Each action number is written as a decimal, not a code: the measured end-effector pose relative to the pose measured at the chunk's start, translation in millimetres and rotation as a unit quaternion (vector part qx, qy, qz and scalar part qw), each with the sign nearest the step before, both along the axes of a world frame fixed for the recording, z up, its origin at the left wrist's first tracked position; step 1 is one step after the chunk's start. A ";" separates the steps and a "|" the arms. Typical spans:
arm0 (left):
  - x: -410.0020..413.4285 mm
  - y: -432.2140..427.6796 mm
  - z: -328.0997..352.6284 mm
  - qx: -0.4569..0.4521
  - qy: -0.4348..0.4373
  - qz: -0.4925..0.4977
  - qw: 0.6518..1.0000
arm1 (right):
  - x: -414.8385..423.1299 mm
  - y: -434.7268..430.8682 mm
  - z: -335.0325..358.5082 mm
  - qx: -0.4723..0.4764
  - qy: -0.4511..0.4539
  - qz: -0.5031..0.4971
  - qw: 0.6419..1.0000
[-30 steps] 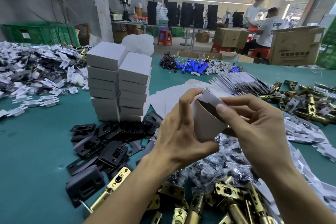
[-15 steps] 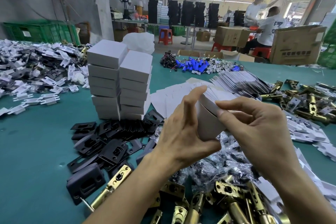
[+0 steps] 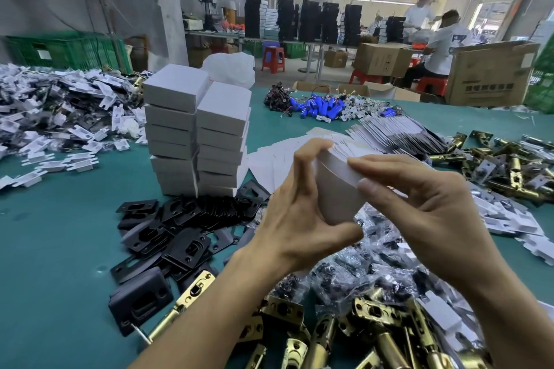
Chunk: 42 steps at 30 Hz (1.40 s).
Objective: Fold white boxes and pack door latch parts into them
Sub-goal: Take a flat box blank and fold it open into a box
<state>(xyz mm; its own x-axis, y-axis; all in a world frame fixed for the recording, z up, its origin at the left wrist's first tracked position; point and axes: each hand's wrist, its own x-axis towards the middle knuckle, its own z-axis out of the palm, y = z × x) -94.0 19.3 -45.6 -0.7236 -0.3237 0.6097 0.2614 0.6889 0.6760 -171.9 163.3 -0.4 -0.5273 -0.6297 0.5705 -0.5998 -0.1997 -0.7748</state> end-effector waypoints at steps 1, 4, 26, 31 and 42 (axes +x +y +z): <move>0.1 0.1 1.1 0.020 0.003 -0.014 1.000 | 0.6 0.1 -0.4 -0.022 -0.013 0.005 1.000; 0.0 0.1 2.8 0.066 0.012 -0.041 0.997 | 1.8 -1.8 -5.8 -0.074 -0.030 0.002 0.997; 0.6 -3.0 6.1 0.011 -0.005 -0.024 1.000 | 10.1 -11.3 -10.3 -0.105 0.058 -0.111 0.987; 1.0 -4.5 7.7 0.034 -0.017 -0.034 0.999 | 3.0 -7.2 -7.7 -0.078 0.043 -0.063 0.994; 2.5 -8.9 4.0 -0.022 -0.050 -0.021 0.998 | -0.9 -2.9 -7.9 -0.065 -0.019 -0.033 0.997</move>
<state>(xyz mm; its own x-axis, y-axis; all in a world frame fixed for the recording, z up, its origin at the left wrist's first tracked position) -91.5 10.4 -41.6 -0.7932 -0.2666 0.5474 0.2237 0.7085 0.6693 -172.8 160.4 -8.4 -0.5882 -0.5152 0.6234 -0.5849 -0.2613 -0.7679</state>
